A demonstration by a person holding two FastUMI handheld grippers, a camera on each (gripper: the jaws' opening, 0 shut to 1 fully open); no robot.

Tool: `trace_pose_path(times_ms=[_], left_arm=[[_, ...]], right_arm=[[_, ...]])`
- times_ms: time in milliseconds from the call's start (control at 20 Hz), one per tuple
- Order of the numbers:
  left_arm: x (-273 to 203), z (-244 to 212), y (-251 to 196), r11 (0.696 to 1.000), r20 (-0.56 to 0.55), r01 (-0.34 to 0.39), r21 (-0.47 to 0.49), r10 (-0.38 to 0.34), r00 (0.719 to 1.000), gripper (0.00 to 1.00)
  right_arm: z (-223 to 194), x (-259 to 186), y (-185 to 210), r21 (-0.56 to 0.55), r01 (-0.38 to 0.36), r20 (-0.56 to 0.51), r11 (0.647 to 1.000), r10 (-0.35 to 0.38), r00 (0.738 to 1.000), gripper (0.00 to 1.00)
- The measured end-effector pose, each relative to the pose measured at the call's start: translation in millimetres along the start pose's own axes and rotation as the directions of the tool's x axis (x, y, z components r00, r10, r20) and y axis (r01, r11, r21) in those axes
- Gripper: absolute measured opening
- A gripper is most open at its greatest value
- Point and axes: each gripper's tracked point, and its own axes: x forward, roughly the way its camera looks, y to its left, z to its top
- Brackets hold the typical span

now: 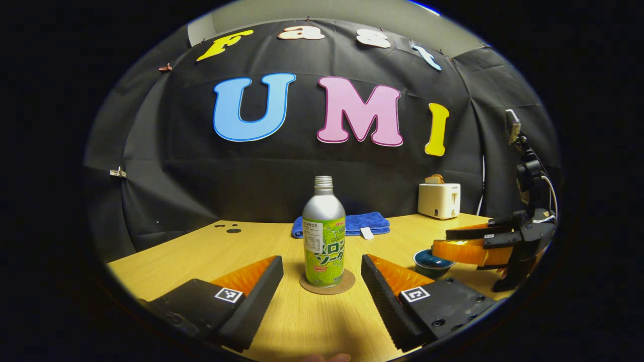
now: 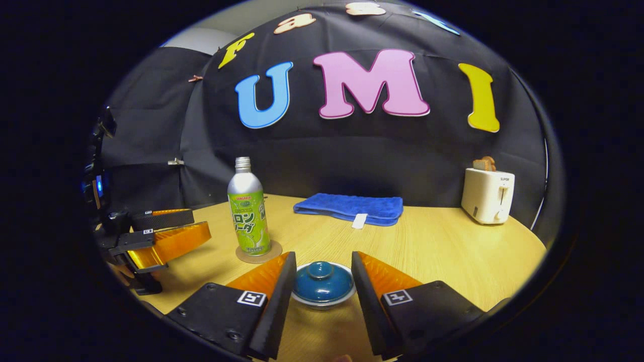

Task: Open the teacup lid with one hand, grasp the water bottle and pour water into the teacup with the other hand; after pouring, place the water bottle on the coaster and then close the teacup lid.

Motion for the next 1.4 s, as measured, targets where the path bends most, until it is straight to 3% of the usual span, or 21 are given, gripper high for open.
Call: trace_pose_path(times_ms=[100, 300, 400, 450, 550, 850, 1400], left_arm=[[0, 0, 0, 1.0, 0.0, 0.0, 0.0, 0.0, 1.0, 0.98], [-1, 0, 0, 1.0, 0.001, 0.001, 0.0, -0.001, 1.0, 0.99], [0, 0, 1, 1.0, 0.001, 0.001, 0.0, -0.001, 1.0, 0.99], [1, 0, 0, 1.0, 0.001, 0.002, 0.0, -0.002, 1.0, 0.98], [1, -1, 1, 1.0, 0.001, 0.002, 0.0, -0.002, 1.0, 0.98], [1, -1, 3, 1.0, 0.002, -0.009, 0.0, 0.009, 1.0, 0.98], [4, -2, 1, 1.0, 0.002, -0.016, 0.0, 0.016, 1.0, 0.98]], right_arm=[[12, -16, -2, -0.006, 0.008, 0.086, 1.0, -0.007, 0.996, 0.7], [7, -41, -13, -0.004, 0.023, 0.079, 1.0, -0.023, 0.997, 0.72], [8, -53, -21, -0.003, 0.028, 0.082, 1.0, -0.028, 0.996, 0.78], [8, -57, -25, -0.003, 0.033, 0.083, 0.999, -0.033, 0.996, 0.89], [8, -64, -34, -0.002, 0.043, 0.083, 0.999, -0.043, 0.996, 0.96], [8, -73, -57, 0.001, 0.078, 0.085, 0.997, -0.078, 0.993, 0.98], [8, -73, -61, 0.001, 0.102, 0.086, 0.995, -0.102, 0.991, 0.98]])
